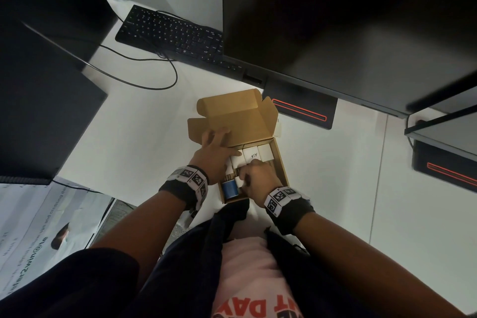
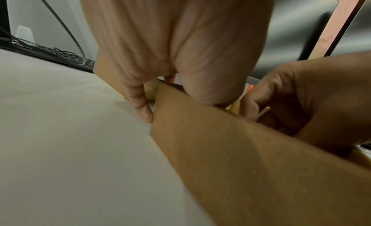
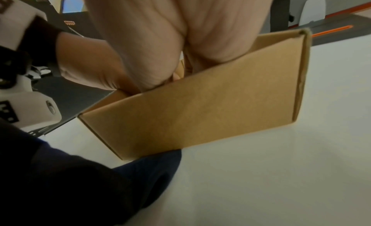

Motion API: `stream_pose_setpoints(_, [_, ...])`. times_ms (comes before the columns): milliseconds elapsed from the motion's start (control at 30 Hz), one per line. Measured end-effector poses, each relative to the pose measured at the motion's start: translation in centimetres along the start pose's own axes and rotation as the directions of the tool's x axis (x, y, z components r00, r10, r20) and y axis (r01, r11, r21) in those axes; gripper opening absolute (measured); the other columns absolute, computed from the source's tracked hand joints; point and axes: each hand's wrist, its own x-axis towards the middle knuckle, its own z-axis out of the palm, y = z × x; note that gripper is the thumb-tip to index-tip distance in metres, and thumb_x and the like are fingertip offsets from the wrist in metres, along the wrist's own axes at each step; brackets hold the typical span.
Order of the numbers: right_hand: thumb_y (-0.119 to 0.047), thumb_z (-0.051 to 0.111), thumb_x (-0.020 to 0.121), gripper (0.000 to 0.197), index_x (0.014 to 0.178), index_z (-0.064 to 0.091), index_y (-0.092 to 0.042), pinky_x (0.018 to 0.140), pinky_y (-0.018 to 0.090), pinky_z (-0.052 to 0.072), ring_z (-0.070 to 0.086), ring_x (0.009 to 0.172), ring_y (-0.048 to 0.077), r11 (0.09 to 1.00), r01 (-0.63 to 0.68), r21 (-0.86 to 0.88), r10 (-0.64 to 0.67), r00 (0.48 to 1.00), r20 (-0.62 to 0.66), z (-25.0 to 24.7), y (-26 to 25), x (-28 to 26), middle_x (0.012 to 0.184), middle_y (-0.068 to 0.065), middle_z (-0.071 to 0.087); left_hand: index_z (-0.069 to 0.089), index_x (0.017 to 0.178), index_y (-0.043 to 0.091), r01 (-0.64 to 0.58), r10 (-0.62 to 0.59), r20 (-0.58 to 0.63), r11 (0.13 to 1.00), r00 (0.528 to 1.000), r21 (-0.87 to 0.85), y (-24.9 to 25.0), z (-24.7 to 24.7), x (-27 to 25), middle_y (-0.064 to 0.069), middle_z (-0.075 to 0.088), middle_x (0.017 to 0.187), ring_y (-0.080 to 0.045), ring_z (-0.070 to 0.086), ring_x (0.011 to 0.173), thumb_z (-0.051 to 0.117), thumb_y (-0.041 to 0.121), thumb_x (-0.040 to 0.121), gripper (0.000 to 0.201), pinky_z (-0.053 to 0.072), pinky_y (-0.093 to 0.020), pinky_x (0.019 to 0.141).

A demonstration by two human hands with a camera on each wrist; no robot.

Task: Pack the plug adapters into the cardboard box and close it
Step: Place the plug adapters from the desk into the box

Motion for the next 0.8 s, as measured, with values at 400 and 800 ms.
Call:
stream_pose_setpoints(400, [-0.008, 0.081, 0.064, 0.03, 0.081, 0.057, -0.016, 0.067, 0.031, 0.054, 0.059, 0.072, 0.022, 0.979, 0.038, 0.201, -0.016, 0.994, -0.11, -0.2, 0.8, -0.4, 0.089, 0.005, 0.058, 0.064, 0.118, 0.035, -0.014, 0.014, -0.011, 1.0, 1.0, 0.001, -0.2, 0.1, 0.2, -0.001, 0.015, 0.156, -0.036, 0.005, 0.14, 0.063, 0.002, 0.074, 0.054, 0.052, -0.046, 0.092])
stream_pose_setpoints(800, [-0.014, 0.07, 0.081, 0.009, 0.084, 0.062, -0.017, 0.062, 0.019, 0.042, 0.055, 0.066, 0.014, 0.963, 0.042, 0.268, 0.123, 0.813, -0.569, -4.3, 4.4, -0.1, 0.081, 0.001, 0.059, 0.062, 0.118, 0.038, -0.004, 0.004, -0.008, 0.999, 1.0, -0.033, 0.1, 0.4, 0.0, 0.003, 0.012, 0.154, -0.033, 0.002, 0.138, 0.077, 0.058, 0.066, 0.058, 0.037, -0.053, 0.109])
